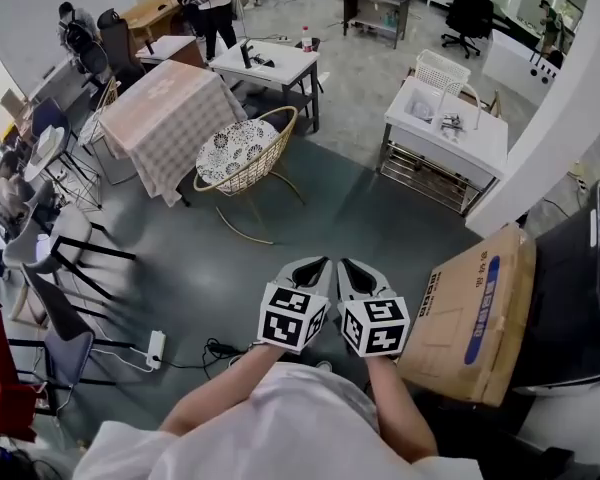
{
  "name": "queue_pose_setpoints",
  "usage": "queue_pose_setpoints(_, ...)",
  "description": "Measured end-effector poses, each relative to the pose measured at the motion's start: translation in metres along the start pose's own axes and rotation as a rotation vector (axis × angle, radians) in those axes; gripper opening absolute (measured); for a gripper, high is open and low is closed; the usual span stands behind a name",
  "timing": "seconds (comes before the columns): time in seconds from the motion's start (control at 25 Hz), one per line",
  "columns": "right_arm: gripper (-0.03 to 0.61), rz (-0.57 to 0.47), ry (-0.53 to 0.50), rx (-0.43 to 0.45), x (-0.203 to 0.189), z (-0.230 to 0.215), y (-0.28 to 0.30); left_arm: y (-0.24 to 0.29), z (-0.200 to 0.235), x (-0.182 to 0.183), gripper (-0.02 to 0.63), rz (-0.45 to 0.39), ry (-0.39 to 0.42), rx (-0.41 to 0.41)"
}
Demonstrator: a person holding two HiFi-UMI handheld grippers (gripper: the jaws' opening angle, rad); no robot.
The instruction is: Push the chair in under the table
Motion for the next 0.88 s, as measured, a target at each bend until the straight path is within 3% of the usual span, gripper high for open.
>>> queue_pose_setpoints(0.36,0.003,0.035,-0.01,0.018,0.009,-0.014,0.045,0.034,0.034,0.004,0.005,0.013,-0.031,0.013)
queue_pose_setpoints(0.88,0.003,0.067,-0.011,-0.014,0.058,-0.028,0.166,0.105,0.145,0.041,0.005,0.025,-0.05,-0.017)
Point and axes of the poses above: the fingertips, and each gripper's own axes: y forward along the fingers, z to its left, x out of its top, the point moved 5 cm from there along -y, backward along the fingers, and after that the axes turned 6 degrees about y, right-handed, at the moved point
